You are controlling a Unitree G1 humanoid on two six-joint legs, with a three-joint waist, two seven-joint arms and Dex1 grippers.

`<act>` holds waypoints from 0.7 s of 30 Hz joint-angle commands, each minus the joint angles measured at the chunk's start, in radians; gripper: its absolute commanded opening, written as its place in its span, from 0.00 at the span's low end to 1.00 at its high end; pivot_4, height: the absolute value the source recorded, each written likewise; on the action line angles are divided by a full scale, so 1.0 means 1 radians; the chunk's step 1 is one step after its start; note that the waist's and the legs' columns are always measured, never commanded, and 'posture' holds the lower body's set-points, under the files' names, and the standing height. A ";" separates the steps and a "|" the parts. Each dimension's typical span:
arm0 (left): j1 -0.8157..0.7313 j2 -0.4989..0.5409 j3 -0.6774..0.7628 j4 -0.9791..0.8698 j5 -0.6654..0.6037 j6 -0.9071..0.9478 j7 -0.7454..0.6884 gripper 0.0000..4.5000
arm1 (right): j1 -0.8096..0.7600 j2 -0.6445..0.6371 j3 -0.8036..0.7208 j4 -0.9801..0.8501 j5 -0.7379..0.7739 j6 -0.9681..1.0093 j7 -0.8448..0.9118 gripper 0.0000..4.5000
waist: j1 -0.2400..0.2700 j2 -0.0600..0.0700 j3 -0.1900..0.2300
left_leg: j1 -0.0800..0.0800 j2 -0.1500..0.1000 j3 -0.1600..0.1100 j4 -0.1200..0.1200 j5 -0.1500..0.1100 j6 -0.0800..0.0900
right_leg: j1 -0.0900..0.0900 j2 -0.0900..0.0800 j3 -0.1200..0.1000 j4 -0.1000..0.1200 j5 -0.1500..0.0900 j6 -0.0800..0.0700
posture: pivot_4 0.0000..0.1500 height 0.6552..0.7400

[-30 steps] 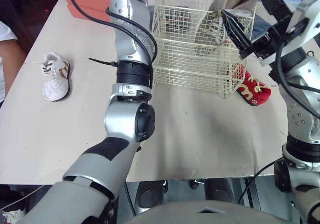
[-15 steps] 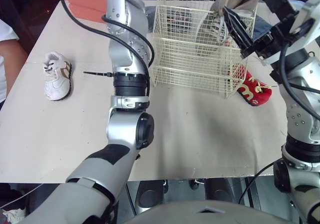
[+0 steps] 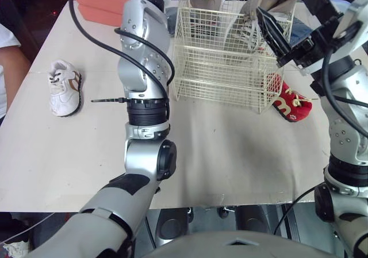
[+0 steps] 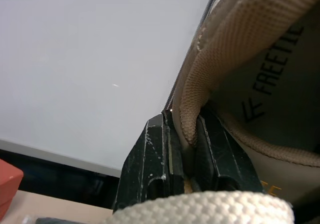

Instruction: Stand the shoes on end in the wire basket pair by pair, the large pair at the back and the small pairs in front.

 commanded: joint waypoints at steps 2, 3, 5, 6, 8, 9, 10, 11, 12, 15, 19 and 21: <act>-0.034 -0.018 -0.036 0.042 0.035 -0.039 -0.002 0.03 | -0.021 0.000 -0.025 -0.011 0.007 -0.031 0.005 1.00 | 0.001 0.000 0.000 | 0.000 0.000 0.000 0.000 0.000 0.000 | 0.000 0.000 0.000 0.000 0.000 0.000 | 1.00 0.36; -0.043 -0.024 -0.038 0.071 0.044 -0.048 0.002 0.03 | -0.020 0.000 -0.024 -0.010 0.006 -0.032 0.005 1.00 | 0.001 0.000 0.000 | 0.000 -0.001 0.000 0.000 0.000 0.000 | 0.000 0.000 0.000 0.000 0.000 0.000 | 1.00 0.36; -0.058 -0.037 -0.042 0.130 0.057 -0.054 0.006 0.03 | -0.017 -0.001 -0.022 -0.009 0.002 -0.033 0.005 1.00 | 0.006 0.000 0.000 | 0.000 -0.001 0.000 0.000 0.000 0.000 | 0.000 0.000 0.000 0.000 0.000 0.000 | 1.00 0.36; -0.063 -0.047 -0.039 0.158 0.055 -0.057 0.009 0.03 | -0.015 -0.002 -0.020 -0.009 0.000 -0.034 0.003 1.00 | 0.009 0.000 0.000 | 0.000 -0.001 0.000 0.000 0.000 0.000 | 0.000 0.000 -0.001 0.000 0.000 0.000 | 1.00 0.36; -0.068 -0.058 -0.044 0.206 0.059 -0.051 0.007 0.03 | -0.013 -0.002 -0.019 -0.011 -0.003 -0.035 0.000 1.00 | 0.012 0.000 0.000 | 0.000 -0.001 0.000 0.000 0.000 0.000 | 0.000 0.000 -0.001 0.000 0.000 0.000 | 1.00 0.36; -0.073 -0.063 -0.044 0.228 0.059 -0.043 0.010 0.03 | -0.012 -0.002 -0.019 -0.012 -0.003 -0.036 -0.002 1.00 | 0.013 0.000 0.000 | 0.000 -0.001 0.000 0.000 0.000 0.000 | 0.000 0.000 -0.001 0.000 0.000 0.000 | 1.00 0.36; -0.077 -0.069 -0.041 0.248 0.055 -0.035 0.012 0.03 | -0.011 -0.002 -0.020 -0.014 -0.004 -0.036 -0.004 1.00 | 0.016 0.000 0.000 | 0.000 -0.001 0.000 0.000 0.000 0.000 | 0.000 0.000 -0.001 0.000 0.000 0.000 | 1.00 0.36; -0.085 -0.071 -0.045 0.271 0.058 -0.014 0.010 0.03 | -0.009 -0.002 -0.020 -0.016 -0.004 -0.035 -0.006 1.00 | 0.019 0.000 0.000 | 0.000 -0.001 0.000 0.000 0.000 0.000 | 0.000 0.000 -0.001 0.000 0.000 0.000 | 1.00 0.36; -0.093 -0.072 -0.053 0.294 0.065 0.001 0.007 0.03 | -0.008 -0.002 -0.020 -0.018 -0.005 -0.035 -0.007 1.00 | 0.020 0.000 0.000 | 0.000 -0.001 0.000 0.000 0.000 0.000 | 0.000 0.000 -0.001 0.000 0.000 0.000 | 1.00 0.36; -0.100 -0.065 -0.085 0.317 0.083 0.020 -0.040 0.03 | -0.006 -0.002 -0.021 -0.019 -0.006 -0.036 -0.008 1.00 | 0.026 0.000 0.000 | -0.001 -0.001 0.000 0.001 0.000 0.000 | 0.002 -0.001 -0.002 0.000 0.000 0.000 | 1.00 0.36; -0.077 -0.026 -0.141 0.275 0.125 0.014 -0.130 0.03 | -0.005 -0.002 -0.025 -0.022 -0.010 -0.038 -0.011 1.00 | 0.033 0.000 0.000 | -0.002 -0.001 0.000 0.003 0.000 0.000 | 0.002 -0.002 -0.004 0.000 0.000 0.000 | 1.00 0.36; -0.075 0.002 -0.149 0.257 0.150 0.004 -0.143 0.03 | -0.005 -0.002 -0.025 -0.022 -0.010 -0.038 -0.012 1.00 | 0.036 0.000 0.000 | -0.002 -0.001 0.000 0.003 0.000 0.000 | 0.002 -0.002 -0.006 0.000 0.000 0.000 | 1.00 0.36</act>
